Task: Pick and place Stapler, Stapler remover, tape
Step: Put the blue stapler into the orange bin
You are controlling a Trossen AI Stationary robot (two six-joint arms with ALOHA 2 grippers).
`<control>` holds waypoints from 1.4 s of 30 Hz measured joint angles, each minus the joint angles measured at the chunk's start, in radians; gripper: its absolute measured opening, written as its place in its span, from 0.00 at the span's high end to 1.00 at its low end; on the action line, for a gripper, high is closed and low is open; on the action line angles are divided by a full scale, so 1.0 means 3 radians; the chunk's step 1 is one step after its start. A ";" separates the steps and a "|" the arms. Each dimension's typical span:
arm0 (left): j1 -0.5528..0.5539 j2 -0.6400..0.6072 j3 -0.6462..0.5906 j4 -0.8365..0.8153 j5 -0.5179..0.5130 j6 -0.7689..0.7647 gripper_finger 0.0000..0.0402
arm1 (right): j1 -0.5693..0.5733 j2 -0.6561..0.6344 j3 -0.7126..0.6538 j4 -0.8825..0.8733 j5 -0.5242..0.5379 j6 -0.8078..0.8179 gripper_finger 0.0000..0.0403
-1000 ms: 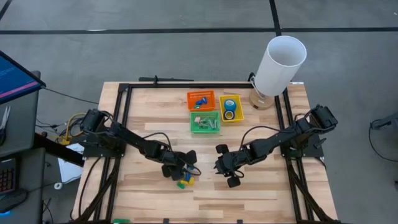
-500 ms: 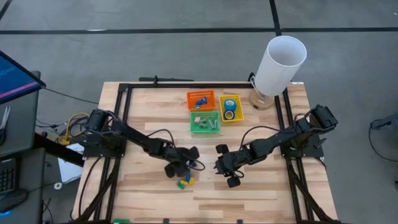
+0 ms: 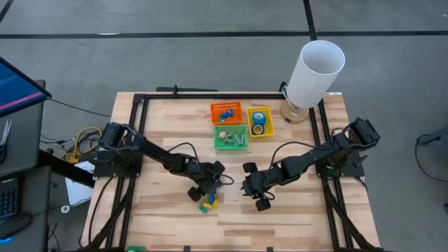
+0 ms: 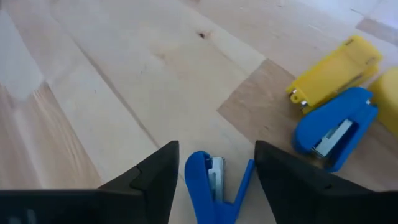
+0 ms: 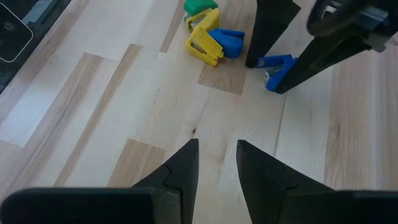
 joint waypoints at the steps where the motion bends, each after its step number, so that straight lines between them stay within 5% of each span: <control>1: 0.0012 0.0000 -0.0001 -0.0005 0.0009 -0.0072 0.51 | 0.0000 0.0000 0.0000 0.0001 0.0000 0.0000 0.75; 22: 0.0082 0.0004 -0.0005 0.0007 0.0104 -0.0240 0.83 | 0.0000 0.0000 0.0000 -0.0001 0.0000 0.0025 0.75; 34: 0.0082 -0.0029 -0.0005 0.0006 0.0025 -0.0231 0.86 | 0.0000 0.0000 0.0000 -0.0006 0.0000 0.0025 0.75; 42: 0.0119 -0.0462 -0.0005 0.0015 0.0028 -0.0142 0.86 | -0.0001 0.0000 0.0000 -0.0036 0.0000 0.0025 0.75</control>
